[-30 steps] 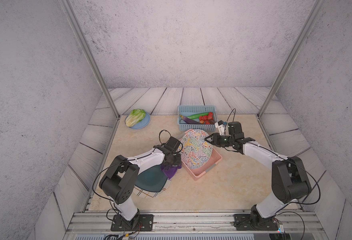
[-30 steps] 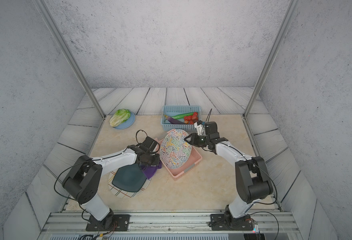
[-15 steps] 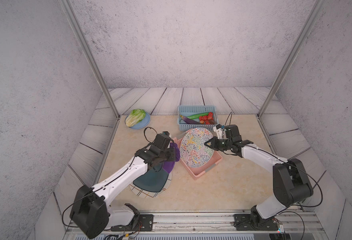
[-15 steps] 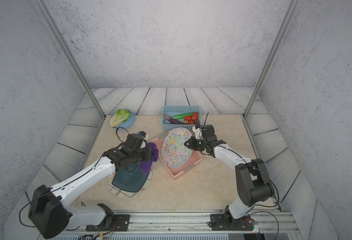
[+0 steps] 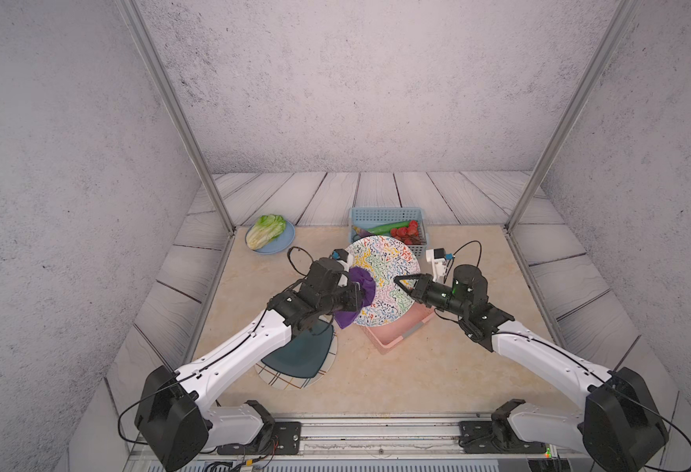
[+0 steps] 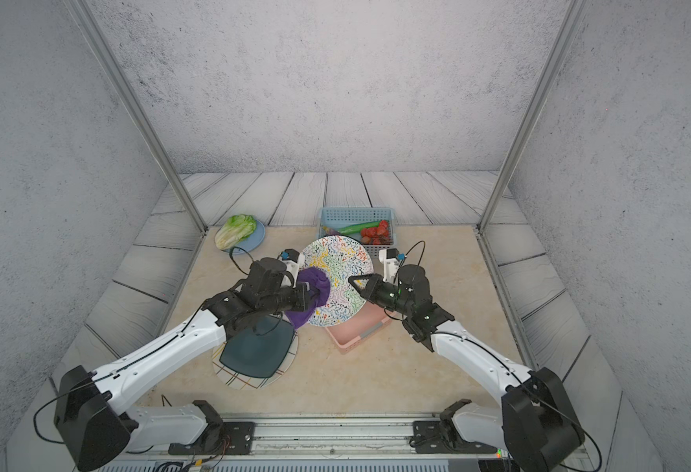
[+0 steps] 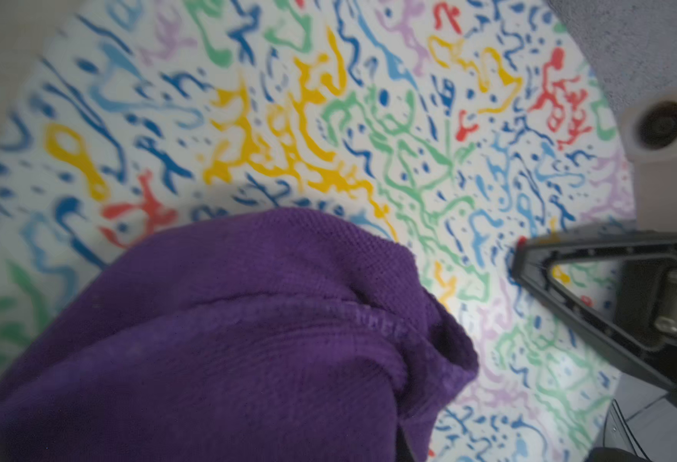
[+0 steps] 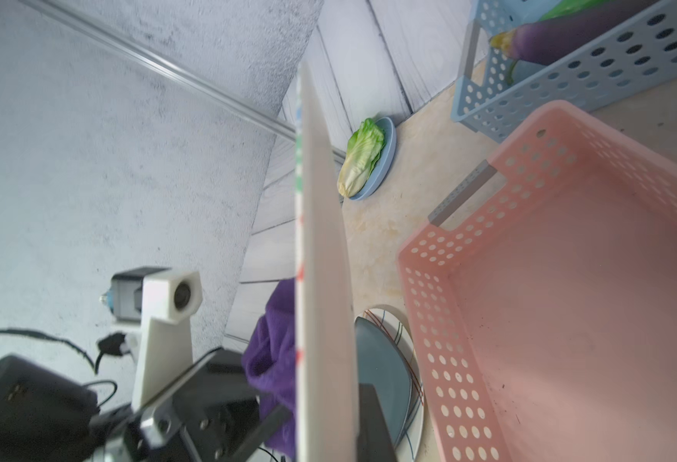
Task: Wipe the wet plate dry
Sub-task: Wipe the plate with towel.
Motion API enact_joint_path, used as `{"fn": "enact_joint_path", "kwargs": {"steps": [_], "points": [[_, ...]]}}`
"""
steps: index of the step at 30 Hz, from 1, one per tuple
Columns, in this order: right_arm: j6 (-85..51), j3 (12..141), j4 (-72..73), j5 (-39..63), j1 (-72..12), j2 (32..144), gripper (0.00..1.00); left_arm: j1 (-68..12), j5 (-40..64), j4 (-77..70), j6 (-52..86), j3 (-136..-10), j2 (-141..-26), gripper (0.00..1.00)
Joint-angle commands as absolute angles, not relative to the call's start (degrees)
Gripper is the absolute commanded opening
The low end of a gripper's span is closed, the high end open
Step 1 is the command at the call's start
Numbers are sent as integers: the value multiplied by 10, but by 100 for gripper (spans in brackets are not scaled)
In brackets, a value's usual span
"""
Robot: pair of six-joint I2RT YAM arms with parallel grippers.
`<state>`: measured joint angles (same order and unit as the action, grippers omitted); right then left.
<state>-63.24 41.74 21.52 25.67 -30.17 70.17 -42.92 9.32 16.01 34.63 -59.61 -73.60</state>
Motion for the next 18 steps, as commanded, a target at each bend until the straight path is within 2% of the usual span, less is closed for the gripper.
{"fn": "enact_joint_path", "kwargs": {"steps": [1, 3, 6, 10, 13, 18], "points": [[-749, 445, 424, 242, -328, 681, 0, -488, 93, 135, 372, -614, -759, 0], [-762, 457, 444, 223, -344, 681, 0, -523, 81, 128, 357, -628, -784, 0], [-777, 472, 463, 203, -357, 674, 0, -526, 86, 127, 363, -628, -808, 0], [-781, 462, 459, 176, -358, 647, 0, -464, 84, 137, 375, -583, -760, 0], [-767, 471, 435, 206, -358, 638, 0, -394, 74, 129, 389, -526, -706, 0], [-709, 501, 447, 211, -439, 651, 0, -410, 114, 142, 377, -528, -734, 0]]}}
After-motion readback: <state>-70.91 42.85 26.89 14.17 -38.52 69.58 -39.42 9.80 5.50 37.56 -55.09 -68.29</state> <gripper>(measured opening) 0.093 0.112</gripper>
